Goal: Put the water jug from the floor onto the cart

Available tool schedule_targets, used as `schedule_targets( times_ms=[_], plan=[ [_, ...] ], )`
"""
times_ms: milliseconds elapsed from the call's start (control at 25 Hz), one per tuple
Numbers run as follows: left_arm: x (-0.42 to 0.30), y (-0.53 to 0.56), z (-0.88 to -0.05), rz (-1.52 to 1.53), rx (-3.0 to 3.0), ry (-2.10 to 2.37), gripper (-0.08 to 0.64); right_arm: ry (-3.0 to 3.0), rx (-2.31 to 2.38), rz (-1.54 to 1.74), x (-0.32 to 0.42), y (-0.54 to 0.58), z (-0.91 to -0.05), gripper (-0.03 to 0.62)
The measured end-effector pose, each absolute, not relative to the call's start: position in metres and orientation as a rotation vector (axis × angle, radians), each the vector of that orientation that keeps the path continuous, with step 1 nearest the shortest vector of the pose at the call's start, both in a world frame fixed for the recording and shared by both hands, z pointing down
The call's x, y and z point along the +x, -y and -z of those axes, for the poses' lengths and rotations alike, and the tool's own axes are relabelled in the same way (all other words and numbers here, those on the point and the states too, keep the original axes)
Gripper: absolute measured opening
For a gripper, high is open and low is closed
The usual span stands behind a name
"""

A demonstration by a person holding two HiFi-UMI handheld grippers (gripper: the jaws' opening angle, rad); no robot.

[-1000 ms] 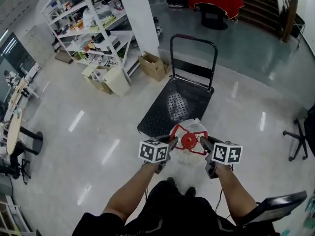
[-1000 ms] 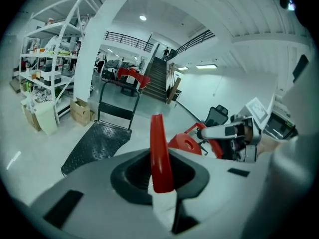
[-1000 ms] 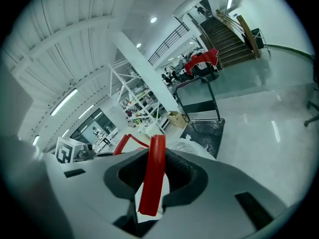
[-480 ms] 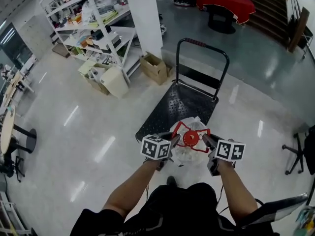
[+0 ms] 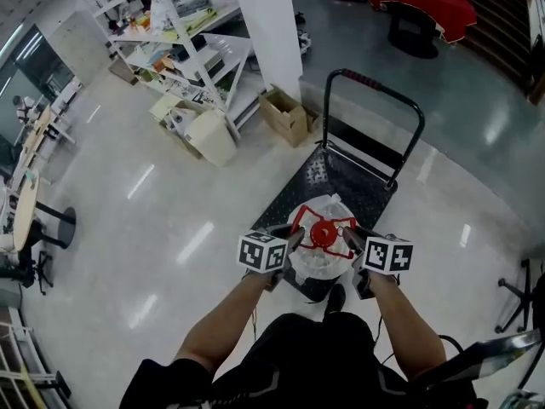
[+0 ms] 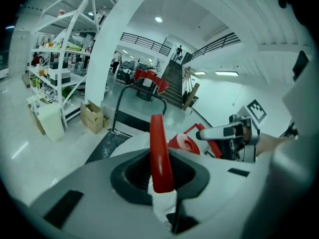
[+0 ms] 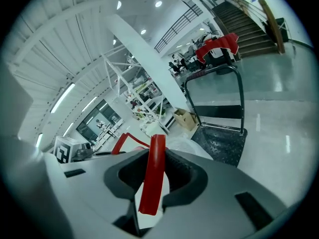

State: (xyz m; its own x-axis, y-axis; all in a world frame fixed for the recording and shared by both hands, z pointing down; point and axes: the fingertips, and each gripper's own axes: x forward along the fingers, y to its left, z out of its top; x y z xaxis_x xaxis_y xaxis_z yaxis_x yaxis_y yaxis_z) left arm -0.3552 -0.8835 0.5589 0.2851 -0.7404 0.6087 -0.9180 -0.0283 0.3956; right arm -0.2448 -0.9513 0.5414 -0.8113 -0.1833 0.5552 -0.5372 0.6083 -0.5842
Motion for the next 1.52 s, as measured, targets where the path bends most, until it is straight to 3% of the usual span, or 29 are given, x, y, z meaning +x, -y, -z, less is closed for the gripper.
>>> schedule_targets(
  times_ms=[560, 960, 1520],
  plan=[
    [-0.433, 0.952, -0.668, -0.276, 1.641, 1.501, 0.052, 2.27, 0.513, -1.084, -0.326, 1.033, -0.645, 0.091],
    [-0.454, 0.974, -0.761, -0.345, 1.583, 1.427, 0.052, 2.178, 0.537, -1.123, -0.344, 1.054, -0.742, 0.091],
    [-0.471, 0.953, -0.795, -0.401, 1.563, 1.419, 0.052, 2.142, 0.502, -1.158, -0.34, 1.045, -0.77, 0.092]
  ],
)
